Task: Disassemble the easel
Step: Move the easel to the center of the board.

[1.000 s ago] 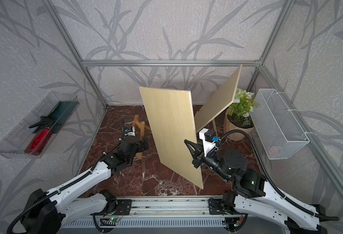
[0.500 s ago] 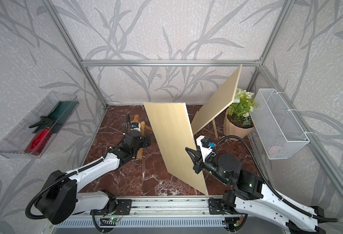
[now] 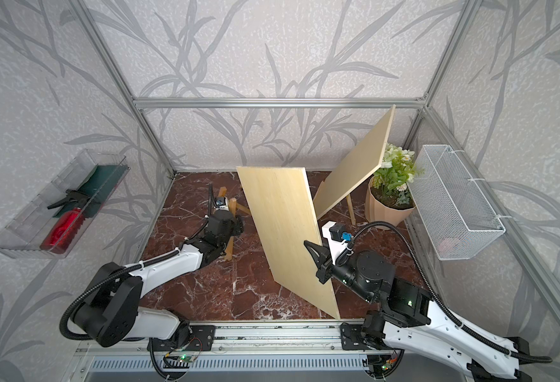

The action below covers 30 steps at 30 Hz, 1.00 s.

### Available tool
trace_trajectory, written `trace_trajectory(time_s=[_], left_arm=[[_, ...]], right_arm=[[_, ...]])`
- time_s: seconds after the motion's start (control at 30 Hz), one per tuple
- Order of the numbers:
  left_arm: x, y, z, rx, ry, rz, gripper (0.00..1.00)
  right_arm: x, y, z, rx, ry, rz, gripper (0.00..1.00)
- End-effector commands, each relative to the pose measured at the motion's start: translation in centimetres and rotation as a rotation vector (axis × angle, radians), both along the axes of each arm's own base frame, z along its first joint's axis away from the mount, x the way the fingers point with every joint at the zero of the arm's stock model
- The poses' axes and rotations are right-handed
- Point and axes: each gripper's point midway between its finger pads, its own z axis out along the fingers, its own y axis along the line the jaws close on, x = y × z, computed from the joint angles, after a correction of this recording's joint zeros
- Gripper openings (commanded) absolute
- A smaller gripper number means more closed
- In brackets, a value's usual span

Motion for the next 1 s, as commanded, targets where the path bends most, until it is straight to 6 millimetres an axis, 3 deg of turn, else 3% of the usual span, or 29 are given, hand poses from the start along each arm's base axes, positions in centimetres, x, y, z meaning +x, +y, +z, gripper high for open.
trace_trajectory(time_s=[0.0, 0.2, 0.63, 0.8, 0.97], left_arm=[[1.7, 1.1, 2.0, 0.028, -0.070, 0.058, 0.71], [3.4, 2.5, 2.0, 0.053, -0.085, 0.103, 0.70], [8.8, 8.0, 1.5, 0.053, -0.085, 0.237, 0.72], [9.4, 8.4, 1.6, 0.018, -0.071, 0.240, 0.83], [8.0, 7.8, 2.5, -0.068, -0.084, 0.219, 0.97]], right_arm=[[-0.9, -2.1, 8.5, 0.292, -0.154, -0.012, 0.00], [-0.8, -1.8, 8.2, 0.280, -0.151, -0.008, 0.00], [-0.4, -1.1, 7.8, 0.234, -0.126, -0.009, 0.00], [-0.3, -0.9, 7.8, 0.230, -0.126, -0.011, 0.00], [-0.3, -1.0, 7.9, 0.241, -0.128, -0.018, 0.00]])
